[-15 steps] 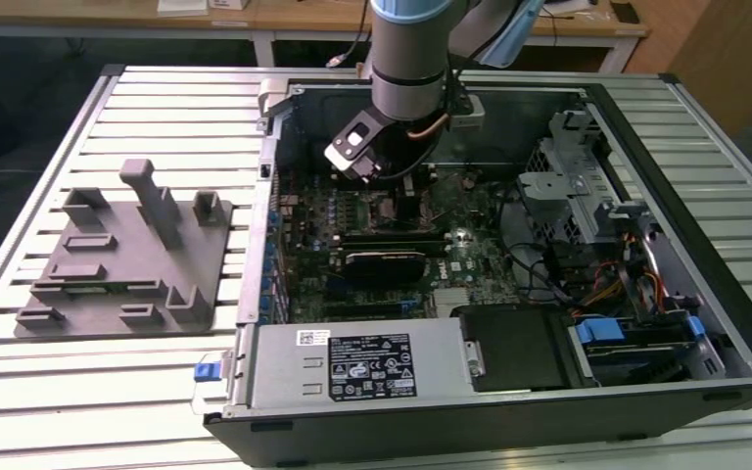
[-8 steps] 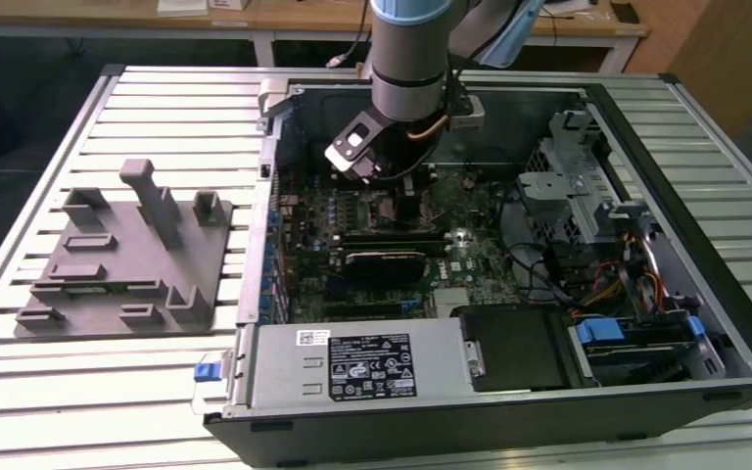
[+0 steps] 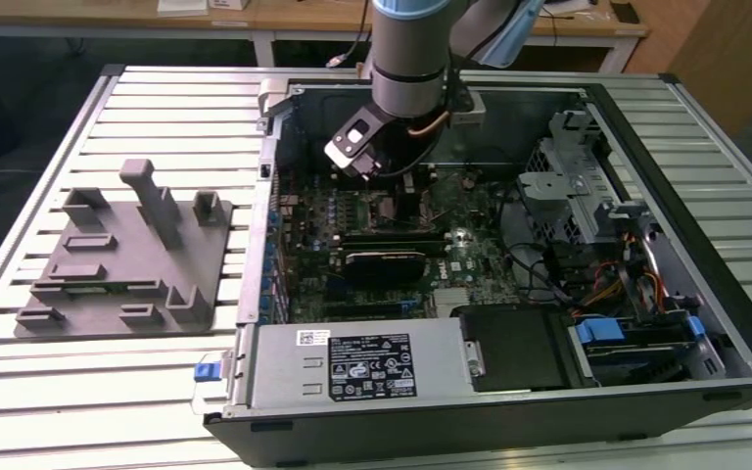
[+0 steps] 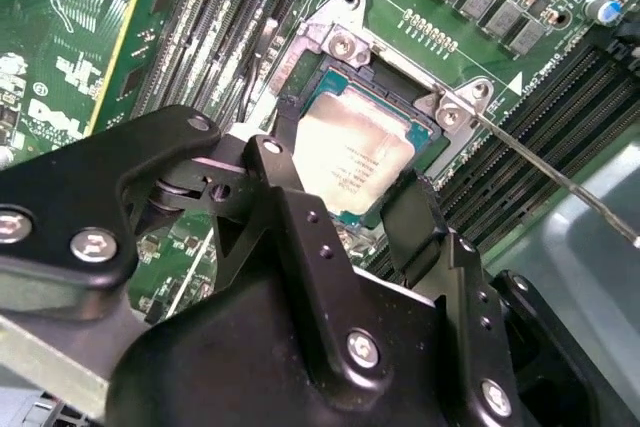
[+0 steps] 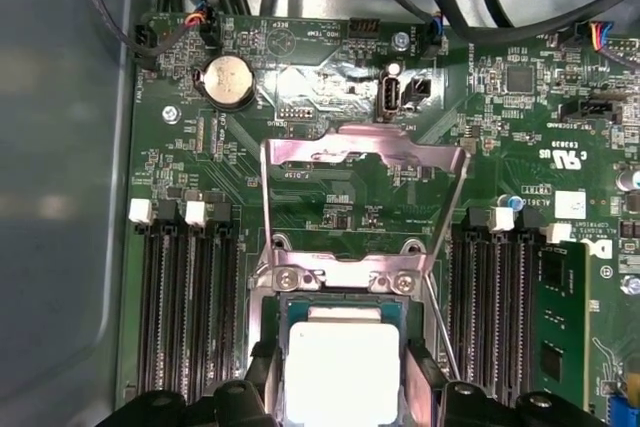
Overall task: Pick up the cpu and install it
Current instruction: 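Place the cpu into insertion slot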
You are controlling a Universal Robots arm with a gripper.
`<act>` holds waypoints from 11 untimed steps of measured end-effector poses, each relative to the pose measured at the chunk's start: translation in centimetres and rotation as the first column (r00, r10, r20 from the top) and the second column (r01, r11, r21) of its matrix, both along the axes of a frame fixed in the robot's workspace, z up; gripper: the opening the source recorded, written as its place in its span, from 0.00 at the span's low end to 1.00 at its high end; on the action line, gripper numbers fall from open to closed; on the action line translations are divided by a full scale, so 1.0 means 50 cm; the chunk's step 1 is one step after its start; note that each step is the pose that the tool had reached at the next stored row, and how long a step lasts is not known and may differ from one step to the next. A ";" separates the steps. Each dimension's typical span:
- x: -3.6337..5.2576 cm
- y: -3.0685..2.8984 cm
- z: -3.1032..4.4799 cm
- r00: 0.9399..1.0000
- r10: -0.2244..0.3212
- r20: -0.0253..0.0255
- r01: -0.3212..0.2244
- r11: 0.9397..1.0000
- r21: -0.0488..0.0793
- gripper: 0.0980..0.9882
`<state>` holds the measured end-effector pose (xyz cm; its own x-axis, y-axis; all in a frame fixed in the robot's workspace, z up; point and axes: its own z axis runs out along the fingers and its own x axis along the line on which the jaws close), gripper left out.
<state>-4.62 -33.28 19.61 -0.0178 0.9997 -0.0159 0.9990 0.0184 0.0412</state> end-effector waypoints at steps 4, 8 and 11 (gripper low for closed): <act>0.000 0.000 0.010 1.000 0.000 0.000 0.000 1.000 0.000 0.58; 0.000 0.000 0.011 1.000 0.000 0.000 0.000 1.000 0.001 0.58; 0.000 0.000 0.011 1.000 0.000 0.000 0.000 1.000 0.001 0.56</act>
